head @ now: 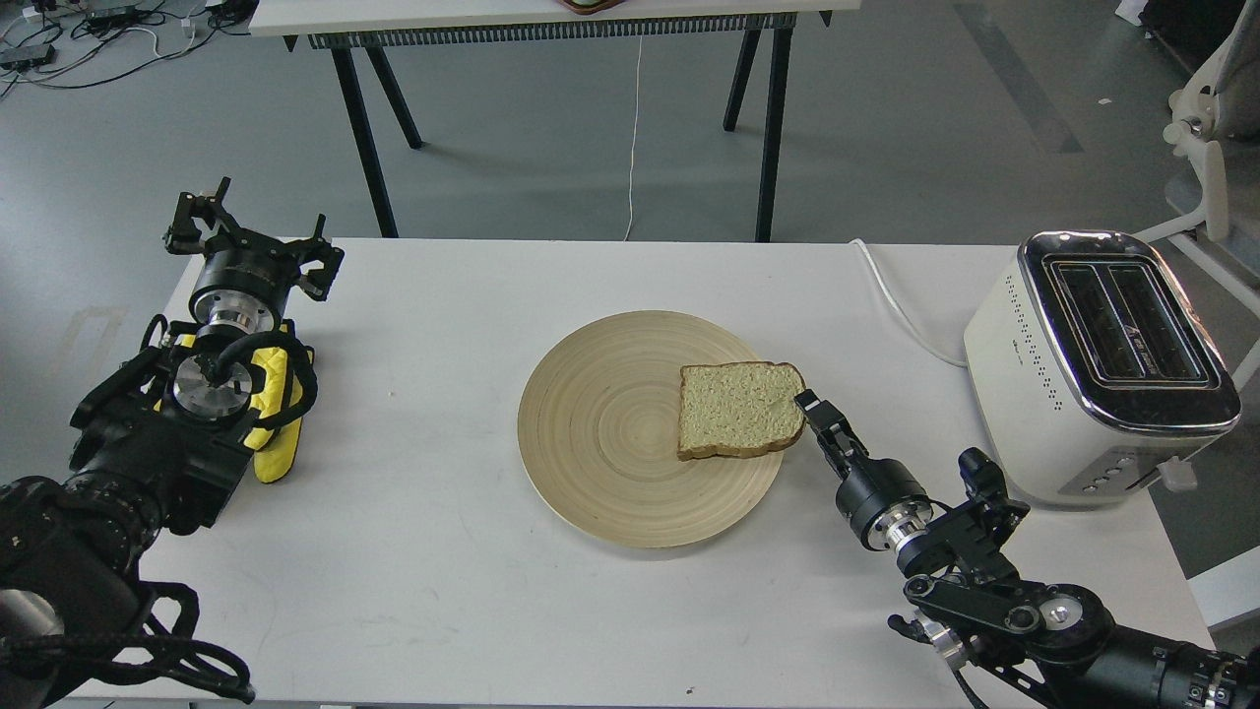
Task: Put bread in toaster with right arm
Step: 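Move the open right gripper down to the bread slice edge on the plate, then close the right gripper on the bread slice edge, then lift the bread slice high and carry it over the toaster, then lower the bread slice edge-first into the toaster slot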
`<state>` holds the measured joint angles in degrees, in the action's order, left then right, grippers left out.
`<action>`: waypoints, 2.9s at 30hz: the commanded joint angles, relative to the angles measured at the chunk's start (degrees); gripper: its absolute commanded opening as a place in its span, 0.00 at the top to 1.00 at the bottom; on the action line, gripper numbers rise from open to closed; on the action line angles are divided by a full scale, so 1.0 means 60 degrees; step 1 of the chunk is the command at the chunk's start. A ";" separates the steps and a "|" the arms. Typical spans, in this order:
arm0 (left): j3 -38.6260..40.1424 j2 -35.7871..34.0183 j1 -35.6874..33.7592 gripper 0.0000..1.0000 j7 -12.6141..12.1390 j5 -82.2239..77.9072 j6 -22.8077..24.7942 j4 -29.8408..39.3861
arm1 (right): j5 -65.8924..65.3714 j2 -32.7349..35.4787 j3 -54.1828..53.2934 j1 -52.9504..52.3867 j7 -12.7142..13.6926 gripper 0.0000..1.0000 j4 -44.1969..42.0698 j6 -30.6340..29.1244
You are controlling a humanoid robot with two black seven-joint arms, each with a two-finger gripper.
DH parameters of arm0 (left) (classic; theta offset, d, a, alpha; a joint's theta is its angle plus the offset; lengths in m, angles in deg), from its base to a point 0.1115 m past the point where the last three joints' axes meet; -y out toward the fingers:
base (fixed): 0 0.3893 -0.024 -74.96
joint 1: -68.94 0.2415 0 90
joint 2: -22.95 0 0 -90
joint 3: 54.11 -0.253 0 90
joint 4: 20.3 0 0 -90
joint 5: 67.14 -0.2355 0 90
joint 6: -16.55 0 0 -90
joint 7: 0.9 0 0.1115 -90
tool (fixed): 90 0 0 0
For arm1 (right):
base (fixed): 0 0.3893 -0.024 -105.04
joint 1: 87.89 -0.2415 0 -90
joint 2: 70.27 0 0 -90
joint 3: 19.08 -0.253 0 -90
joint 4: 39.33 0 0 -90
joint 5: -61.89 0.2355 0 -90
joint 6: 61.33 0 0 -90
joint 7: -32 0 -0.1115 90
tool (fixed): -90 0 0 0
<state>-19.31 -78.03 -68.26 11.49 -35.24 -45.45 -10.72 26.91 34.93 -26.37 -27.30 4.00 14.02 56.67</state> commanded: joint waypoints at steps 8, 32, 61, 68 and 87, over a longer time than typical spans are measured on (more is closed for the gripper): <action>0.0000 0.0000 0.0000 0.00 0.0001 0.0001 0.0000 0.0000 | 0.0029 -0.0029 -0.0191 -0.0065 0.0000 1.00 0.0058 0.0000; 0.0000 0.0000 0.0000 0.00 0.0001 0.0001 0.0000 0.0000 | 0.0088 0.5372 -0.2725 -0.1398 0.0000 1.00 0.3749 0.0000; 0.0000 0.0000 0.0000 0.00 0.0001 0.0001 0.0000 0.0000 | -0.0586 1.0225 -0.0177 -0.1310 0.0000 1.00 0.4101 0.0000; 0.0000 0.0000 0.0000 0.00 0.0001 0.0001 0.0000 0.0000 | -0.0718 1.0137 0.0160 -0.1310 0.0000 1.00 0.4189 0.0000; 0.0000 0.0000 0.0000 0.00 0.0001 -0.0013 0.0000 0.0000 | -0.0908 0.9522 0.0366 -0.1047 0.0000 1.00 0.4263 0.0000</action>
<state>-19.31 -78.04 -68.26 11.51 -35.29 -45.45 -10.72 21.48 93.05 -24.19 -33.66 3.99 39.81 56.67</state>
